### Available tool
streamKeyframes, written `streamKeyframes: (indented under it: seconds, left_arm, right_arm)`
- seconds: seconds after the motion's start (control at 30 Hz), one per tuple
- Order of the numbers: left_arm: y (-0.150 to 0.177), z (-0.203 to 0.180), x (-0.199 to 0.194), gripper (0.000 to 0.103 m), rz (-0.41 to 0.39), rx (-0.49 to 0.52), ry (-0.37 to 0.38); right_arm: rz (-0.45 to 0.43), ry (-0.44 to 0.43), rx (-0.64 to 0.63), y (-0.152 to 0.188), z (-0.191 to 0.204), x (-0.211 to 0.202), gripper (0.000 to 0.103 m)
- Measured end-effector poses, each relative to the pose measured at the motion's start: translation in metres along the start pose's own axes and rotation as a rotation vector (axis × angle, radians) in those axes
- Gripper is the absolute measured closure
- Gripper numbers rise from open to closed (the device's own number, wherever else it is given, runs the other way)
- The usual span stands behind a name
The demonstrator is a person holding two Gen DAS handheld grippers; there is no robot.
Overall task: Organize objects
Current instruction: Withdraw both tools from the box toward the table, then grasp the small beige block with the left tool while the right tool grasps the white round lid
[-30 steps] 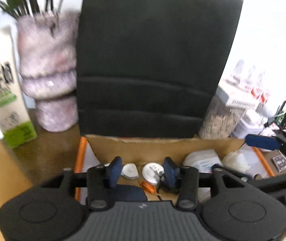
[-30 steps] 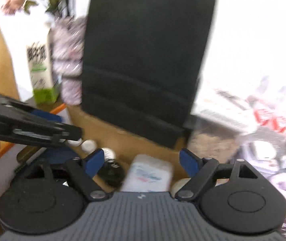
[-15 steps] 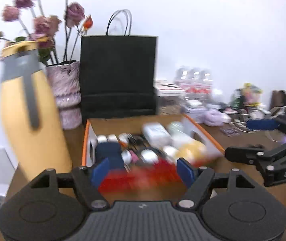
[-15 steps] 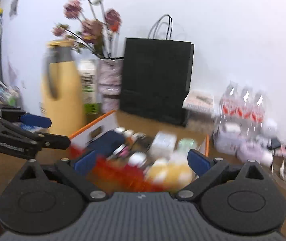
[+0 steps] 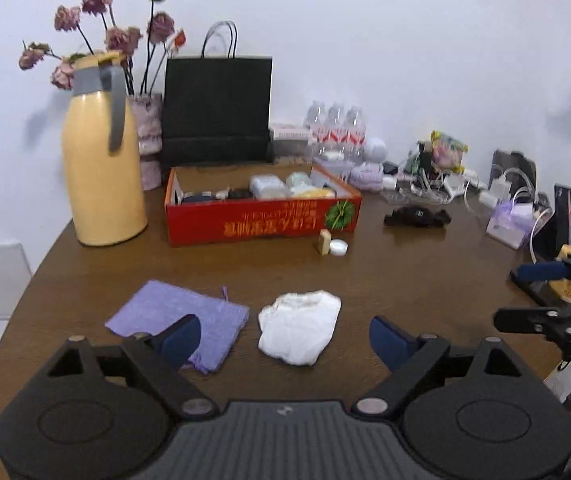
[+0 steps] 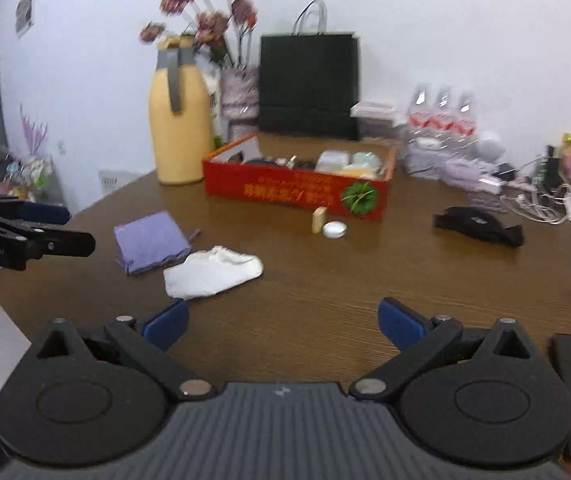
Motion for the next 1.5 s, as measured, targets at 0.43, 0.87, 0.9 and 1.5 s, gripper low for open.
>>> streamKeyframes:
  seconds: [0.43,0.87,0.9,1.5]
  left_arm:
    - [-0.031,-0.016,0.104,0.019,-0.046,0.013,0.062]
    - [-0.061,-0.019,0.315,0.085,0.126,-0.075,0.199]
    - [-0.059,-0.017,0.316,0.091,0.126,-0.086,0.228]
    - [-0.084,0.018,0.18,0.093,-0.018,-0.191,0.079]
  right_arm:
    - [-0.039,0.056,-0.011,-0.013,-0.032,0.077,0.012]
    - [0.174,-0.032,-0.06,-0.045,-0.075,0.277,0.048]
    - [0.167,-0.043,-0.057,-0.046,-0.075,0.282,0.052]
    - [-0.007,0.042,0.074,-0.041,-0.071,0.195,0.074]
Point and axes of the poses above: each gripper's, at about its wrist camera, not at the fingertips, and x roughly the way its jaws point, z to its left, y to its underside, the point moved 2 cm from there along x, roughly the way its jaws point, and after that the axes turned 3 degrees about -z, right-handed, at the moved point
